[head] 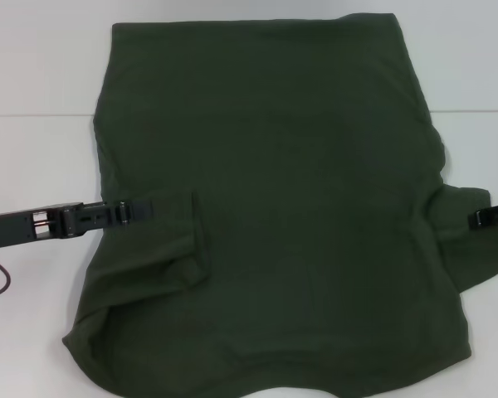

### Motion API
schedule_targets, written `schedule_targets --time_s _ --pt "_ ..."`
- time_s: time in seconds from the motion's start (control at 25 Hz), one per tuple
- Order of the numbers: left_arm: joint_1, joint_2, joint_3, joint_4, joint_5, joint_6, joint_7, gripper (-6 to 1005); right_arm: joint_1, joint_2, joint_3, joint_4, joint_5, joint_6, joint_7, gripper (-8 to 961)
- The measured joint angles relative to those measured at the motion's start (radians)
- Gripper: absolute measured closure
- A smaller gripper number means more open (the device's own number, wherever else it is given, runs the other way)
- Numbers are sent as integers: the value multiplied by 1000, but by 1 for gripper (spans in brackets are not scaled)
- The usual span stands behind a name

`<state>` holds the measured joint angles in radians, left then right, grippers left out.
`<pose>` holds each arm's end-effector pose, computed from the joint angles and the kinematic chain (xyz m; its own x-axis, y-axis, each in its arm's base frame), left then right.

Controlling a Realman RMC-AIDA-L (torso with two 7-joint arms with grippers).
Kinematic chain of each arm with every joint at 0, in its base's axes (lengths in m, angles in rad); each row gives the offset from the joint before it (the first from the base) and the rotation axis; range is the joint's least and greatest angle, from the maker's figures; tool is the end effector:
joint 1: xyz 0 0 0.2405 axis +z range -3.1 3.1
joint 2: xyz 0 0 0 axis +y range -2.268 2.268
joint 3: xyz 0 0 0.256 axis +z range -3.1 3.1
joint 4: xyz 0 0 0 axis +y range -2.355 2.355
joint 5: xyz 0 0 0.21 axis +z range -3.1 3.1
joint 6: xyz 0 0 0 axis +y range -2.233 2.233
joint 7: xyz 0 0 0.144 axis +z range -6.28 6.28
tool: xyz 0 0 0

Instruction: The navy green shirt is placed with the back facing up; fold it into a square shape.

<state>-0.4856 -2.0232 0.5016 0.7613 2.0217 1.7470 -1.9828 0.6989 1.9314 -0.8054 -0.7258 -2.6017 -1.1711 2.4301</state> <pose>-0.2775 0.3179 0.0616 0.3870 0.7147 0.5826 0.8091 -0.5663 0.1573 0.3110 0.4093 0.0666 0.4177 -0.8695 -0.2635 -0.8285 -0.2455 -0.5033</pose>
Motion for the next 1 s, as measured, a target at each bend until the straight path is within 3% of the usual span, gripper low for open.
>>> schedule_targets --time_s 0.32,0.52,0.68,1.0 --pt "2 -3 0 -1 -1 -8 1 172 13 7 -5 28 2 -29 -16 117" --pt "5 -4 0 0 -3 -8 0 171 11 0 3 -16 7 -133 12 118" --pt "6 -5 0 0 -10 -9 0 171 5 -3 3 -44 7 -142 34 133" --pt "8 -6 -1 1 -19 -4 -3 171 23 17 2 -18 2 -105 43 194"
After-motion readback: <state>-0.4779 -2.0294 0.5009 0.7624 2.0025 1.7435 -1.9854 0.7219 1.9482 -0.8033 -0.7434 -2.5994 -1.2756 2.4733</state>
